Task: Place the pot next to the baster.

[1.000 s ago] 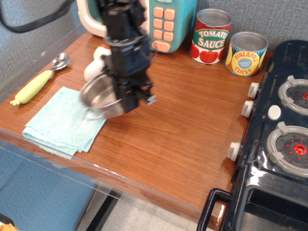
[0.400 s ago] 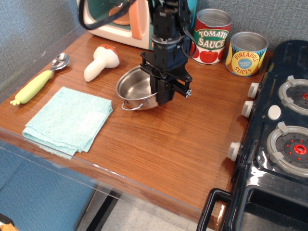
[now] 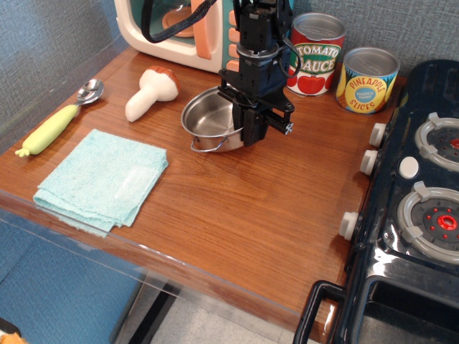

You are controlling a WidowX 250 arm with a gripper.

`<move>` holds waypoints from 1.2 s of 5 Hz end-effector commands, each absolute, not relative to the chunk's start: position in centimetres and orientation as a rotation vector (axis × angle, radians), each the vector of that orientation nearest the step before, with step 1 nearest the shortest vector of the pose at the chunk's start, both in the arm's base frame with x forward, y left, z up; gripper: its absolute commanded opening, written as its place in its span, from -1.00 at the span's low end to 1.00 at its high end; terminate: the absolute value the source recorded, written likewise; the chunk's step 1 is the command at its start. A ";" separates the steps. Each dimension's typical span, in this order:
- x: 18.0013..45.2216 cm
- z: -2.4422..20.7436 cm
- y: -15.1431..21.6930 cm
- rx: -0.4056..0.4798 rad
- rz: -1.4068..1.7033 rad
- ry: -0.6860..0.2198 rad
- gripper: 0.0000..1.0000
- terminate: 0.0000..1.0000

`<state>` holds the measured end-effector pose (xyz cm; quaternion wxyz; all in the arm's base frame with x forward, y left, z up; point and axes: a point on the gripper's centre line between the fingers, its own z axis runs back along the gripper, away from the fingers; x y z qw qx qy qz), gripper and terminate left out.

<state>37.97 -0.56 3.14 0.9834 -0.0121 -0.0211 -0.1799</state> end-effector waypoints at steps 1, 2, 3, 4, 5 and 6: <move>38.7 4.4 0.0 -0.033 -0.388 -0.071 1.00 -1.00; 38.6 4.7 -0.1 -0.038 -0.397 -0.075 1.00 -1.00; 38.3 5.5 0.0 -0.040 -0.390 -0.103 1.00 -1.00; 37.0 7.7 0.3 -0.041 -0.351 -0.178 1.00 -1.00; 36.1 8.5 1.0 0.015 -0.273 -0.179 1.00 -1.00; 35.7 8.8 1.7 0.059 -0.199 -0.156 1.00 -1.00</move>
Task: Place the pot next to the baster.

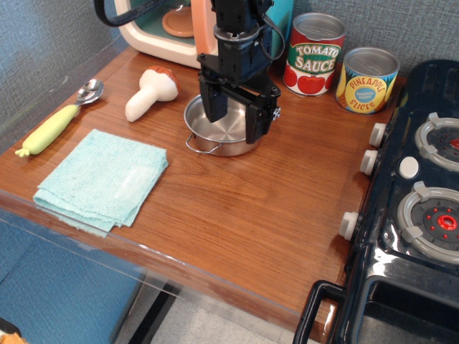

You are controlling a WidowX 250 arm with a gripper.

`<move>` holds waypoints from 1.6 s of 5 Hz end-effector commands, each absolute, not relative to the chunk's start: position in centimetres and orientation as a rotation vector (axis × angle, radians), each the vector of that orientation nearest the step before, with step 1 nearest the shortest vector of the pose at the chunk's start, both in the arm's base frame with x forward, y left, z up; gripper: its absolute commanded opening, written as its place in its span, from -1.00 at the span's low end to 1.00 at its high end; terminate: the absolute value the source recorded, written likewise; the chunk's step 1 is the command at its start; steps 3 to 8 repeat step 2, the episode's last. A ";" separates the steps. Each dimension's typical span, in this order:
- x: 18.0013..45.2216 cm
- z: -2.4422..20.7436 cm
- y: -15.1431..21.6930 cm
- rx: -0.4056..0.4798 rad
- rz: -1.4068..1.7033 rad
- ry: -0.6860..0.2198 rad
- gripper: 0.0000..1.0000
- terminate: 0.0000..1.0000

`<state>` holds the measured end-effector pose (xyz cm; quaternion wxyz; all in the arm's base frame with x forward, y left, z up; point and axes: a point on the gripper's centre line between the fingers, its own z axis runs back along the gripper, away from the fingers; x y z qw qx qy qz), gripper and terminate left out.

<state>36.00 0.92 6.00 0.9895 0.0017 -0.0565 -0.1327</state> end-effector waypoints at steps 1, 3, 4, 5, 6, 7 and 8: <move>35.7 8.8 1.7 0.059 -0.199 -0.156 1.00 -1.00; 35.7 8.8 1.7 0.059 -0.199 -0.156 1.00 1.00; 35.7 8.8 1.7 0.059 -0.199 -0.156 1.00 1.00; 35.7 8.8 1.7 0.059 -0.199 -0.156 1.00 1.00; 35.7 8.8 1.7 0.059 -0.199 -0.156 1.00 1.00; 35.7 8.8 1.7 0.059 -0.199 -0.156 1.00 1.00; 35.7 8.8 1.7 0.059 -0.199 -0.156 1.00 1.00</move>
